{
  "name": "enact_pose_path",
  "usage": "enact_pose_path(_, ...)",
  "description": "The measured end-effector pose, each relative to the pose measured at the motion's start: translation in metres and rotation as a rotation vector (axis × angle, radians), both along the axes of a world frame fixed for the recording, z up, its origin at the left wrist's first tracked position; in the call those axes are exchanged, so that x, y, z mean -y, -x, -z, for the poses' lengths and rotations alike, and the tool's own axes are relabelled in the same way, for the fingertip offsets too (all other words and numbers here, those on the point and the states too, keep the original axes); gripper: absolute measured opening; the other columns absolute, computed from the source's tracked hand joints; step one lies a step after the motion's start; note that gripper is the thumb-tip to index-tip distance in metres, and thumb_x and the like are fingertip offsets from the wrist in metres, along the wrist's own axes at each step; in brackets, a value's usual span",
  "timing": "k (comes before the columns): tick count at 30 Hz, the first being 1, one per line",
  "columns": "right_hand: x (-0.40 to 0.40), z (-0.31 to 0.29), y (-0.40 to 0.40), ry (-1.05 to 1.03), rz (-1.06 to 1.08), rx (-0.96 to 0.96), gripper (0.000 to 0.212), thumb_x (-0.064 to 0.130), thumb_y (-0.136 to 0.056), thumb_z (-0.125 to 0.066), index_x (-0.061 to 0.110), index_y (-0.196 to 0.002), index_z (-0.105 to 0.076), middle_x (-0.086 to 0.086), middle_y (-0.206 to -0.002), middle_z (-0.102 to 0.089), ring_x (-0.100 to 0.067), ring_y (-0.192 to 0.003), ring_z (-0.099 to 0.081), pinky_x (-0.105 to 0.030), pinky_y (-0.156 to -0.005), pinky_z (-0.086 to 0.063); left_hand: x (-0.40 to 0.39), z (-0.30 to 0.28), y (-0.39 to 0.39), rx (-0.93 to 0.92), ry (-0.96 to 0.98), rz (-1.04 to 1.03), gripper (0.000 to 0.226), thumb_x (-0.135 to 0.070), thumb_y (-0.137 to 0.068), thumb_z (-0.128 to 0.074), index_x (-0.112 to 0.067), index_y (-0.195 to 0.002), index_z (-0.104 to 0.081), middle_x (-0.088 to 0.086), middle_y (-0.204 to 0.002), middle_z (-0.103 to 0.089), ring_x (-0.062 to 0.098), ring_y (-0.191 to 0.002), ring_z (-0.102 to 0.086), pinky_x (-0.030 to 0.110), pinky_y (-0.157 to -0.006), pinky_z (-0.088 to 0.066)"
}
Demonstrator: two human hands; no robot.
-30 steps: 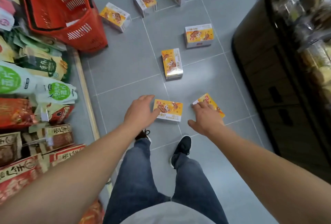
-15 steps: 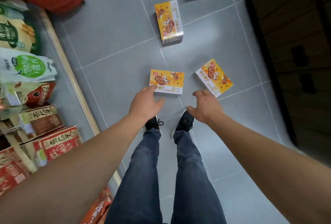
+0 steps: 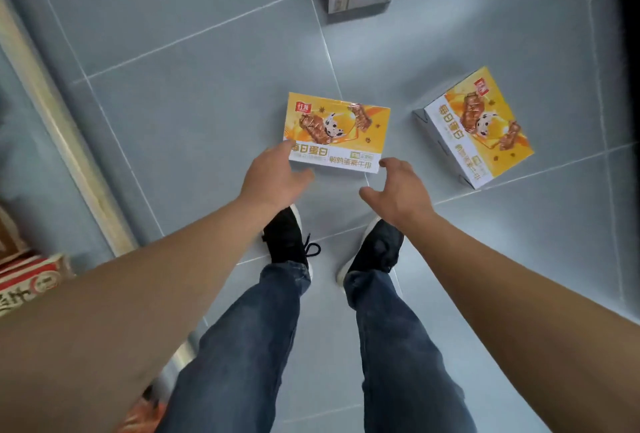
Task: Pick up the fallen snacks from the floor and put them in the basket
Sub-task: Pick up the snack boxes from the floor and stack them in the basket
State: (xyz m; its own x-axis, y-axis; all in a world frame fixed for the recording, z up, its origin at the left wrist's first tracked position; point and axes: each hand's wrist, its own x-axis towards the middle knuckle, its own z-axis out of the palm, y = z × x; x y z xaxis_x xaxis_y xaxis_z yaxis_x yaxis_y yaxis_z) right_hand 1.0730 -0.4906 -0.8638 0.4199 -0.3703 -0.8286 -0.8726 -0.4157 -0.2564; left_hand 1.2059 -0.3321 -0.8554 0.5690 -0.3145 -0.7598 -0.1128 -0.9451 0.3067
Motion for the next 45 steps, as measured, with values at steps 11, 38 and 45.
enact_pose_path(11, 0.039, 0.196, -0.039, -0.059, 0.662, 0.086, 0.071, 0.034, -0.083, -0.075, 0.016, -0.143, -0.043, 0.000, -0.122, -0.061, -0.026, -0.116, -0.060, -0.044, -0.100, -0.050, 0.021, 0.185, -0.049, -0.007, 0.075, -0.429, 0.068, -0.032, -0.086, -0.068, -0.015, -0.144, -0.037, 0.000, -0.135, -0.055, 0.021, -0.121, -0.055, 0.022, -0.096, -0.037)
enact_pose_path(38, 0.025, 0.144, -0.014, 0.381, -0.615, 0.170, 0.114, 0.049, -0.071, -0.080, 0.023, -0.155, -0.008, -0.008, -0.161, -0.021, -0.036, -0.150, -0.014, -0.051, -0.122, -0.009, -0.015, 0.159, -0.023, 0.285, 0.033, 0.459, 0.116, -0.029, -0.067, -0.083, -0.029, -0.154, -0.006, 0.008, -0.162, -0.002, 0.034, -0.148, -0.008, 0.046, -0.118, -0.021)
enact_pose_path(45, 0.032, 0.117, -0.030, 0.263, -0.656, 0.095, 0.099, 0.037, -0.068, -0.080, 0.023, -0.147, -0.022, -0.004, -0.143, -0.042, -0.031, -0.133, -0.037, -0.045, -0.109, -0.036, -0.008, 0.145, -0.034, 0.219, 0.043, 0.518, 0.092, -0.022, -0.066, -0.077, -0.025, -0.145, -0.030, 0.005, -0.139, -0.039, 0.029, -0.128, -0.039, 0.040, -0.098, -0.040)
